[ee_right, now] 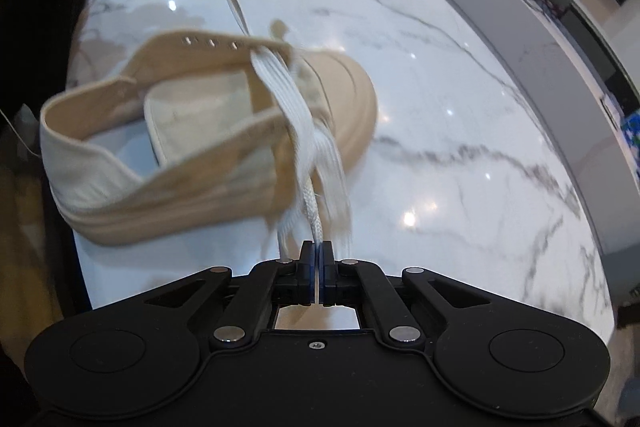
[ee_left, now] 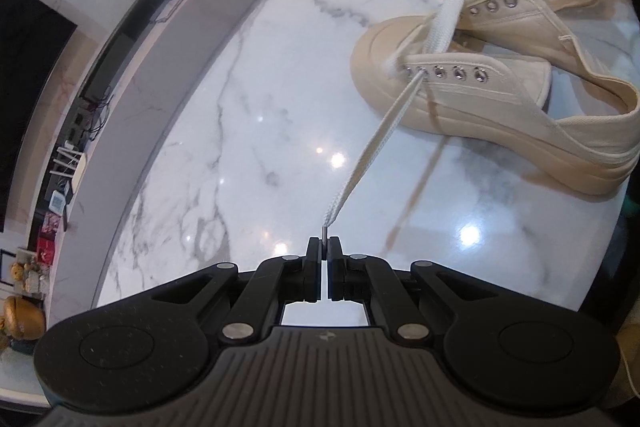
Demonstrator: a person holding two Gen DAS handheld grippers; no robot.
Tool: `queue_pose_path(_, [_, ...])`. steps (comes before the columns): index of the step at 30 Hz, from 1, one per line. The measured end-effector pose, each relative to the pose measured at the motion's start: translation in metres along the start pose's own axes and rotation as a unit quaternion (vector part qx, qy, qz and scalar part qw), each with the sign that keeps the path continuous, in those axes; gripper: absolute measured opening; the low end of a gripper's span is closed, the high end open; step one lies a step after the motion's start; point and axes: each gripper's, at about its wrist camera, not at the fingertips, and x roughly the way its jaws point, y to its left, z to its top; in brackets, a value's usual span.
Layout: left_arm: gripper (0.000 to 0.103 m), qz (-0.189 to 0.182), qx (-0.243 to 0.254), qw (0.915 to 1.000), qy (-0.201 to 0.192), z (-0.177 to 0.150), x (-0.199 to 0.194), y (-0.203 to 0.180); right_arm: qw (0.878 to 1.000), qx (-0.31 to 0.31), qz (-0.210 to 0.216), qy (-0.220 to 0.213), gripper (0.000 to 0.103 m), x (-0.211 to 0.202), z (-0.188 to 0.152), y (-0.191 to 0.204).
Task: Lace up shoes with both hands
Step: 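Pull the lace tip away from the sneaker with the left gripper, then draw the white lace fully through the eyelet with the left gripper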
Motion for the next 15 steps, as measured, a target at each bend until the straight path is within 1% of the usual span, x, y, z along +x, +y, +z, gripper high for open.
queue_pose_path(7, [0.002,0.018,-0.003,0.9998,0.003,-0.003,-0.011,0.007,0.999,0.019,-0.019,0.032,0.000,0.002,-0.016,-0.007])
queue_pose_path(11, [0.002,0.030,-0.002,0.9996,-0.003,-0.002,-0.019,0.010,0.999,0.021,-0.017,0.033,0.001,0.000,-0.015,-0.004])
queue_pose_path(13, [0.002,0.037,0.000,0.9993,-0.008,0.000,-0.027,0.012,0.999,0.016,-0.028,0.027,0.002,-0.003,-0.013,0.000])
queue_pose_path(15, [0.002,0.041,0.001,0.9991,-0.011,0.000,-0.033,0.012,0.999,0.026,-0.032,0.016,0.005,-0.009,-0.013,0.000])
